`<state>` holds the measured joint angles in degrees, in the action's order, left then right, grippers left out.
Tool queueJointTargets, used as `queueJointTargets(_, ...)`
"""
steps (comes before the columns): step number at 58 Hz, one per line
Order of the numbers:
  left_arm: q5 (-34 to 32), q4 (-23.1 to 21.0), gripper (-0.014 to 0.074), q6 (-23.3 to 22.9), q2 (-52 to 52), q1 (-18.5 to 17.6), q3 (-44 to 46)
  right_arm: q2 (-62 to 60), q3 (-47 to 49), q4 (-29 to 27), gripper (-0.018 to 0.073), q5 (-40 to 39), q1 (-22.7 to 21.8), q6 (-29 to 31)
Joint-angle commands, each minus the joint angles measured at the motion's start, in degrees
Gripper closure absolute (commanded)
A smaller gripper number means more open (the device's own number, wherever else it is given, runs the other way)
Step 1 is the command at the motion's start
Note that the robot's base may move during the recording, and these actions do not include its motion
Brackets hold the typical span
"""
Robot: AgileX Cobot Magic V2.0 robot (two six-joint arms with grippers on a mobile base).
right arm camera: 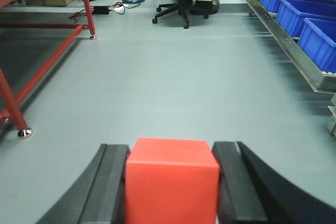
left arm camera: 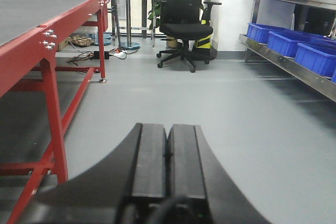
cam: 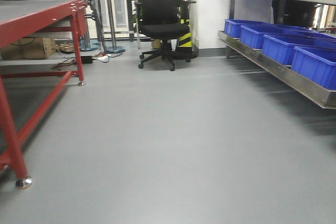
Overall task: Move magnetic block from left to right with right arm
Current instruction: 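Drive the base away from the table carrying the cube, then turn the base and drive to the second grey table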
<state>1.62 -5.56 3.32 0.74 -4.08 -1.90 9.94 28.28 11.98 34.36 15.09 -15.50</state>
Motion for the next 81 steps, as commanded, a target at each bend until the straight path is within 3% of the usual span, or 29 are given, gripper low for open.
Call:
queueJointTargets(1, -4.8, -0.3, 0.0722, -0.3, 0.1, -0.2, -0.4, 1.2, 1.7, 1.1, 0.0378, -5.1, 0.0, 0.5)
queueJointTargets(81, -4.8, -0.3, 0.0722, -0.3, 0.1, -0.2, -0.4, 1.2, 1.7, 1.1, 0.0378, -5.1, 0.0, 0.5)
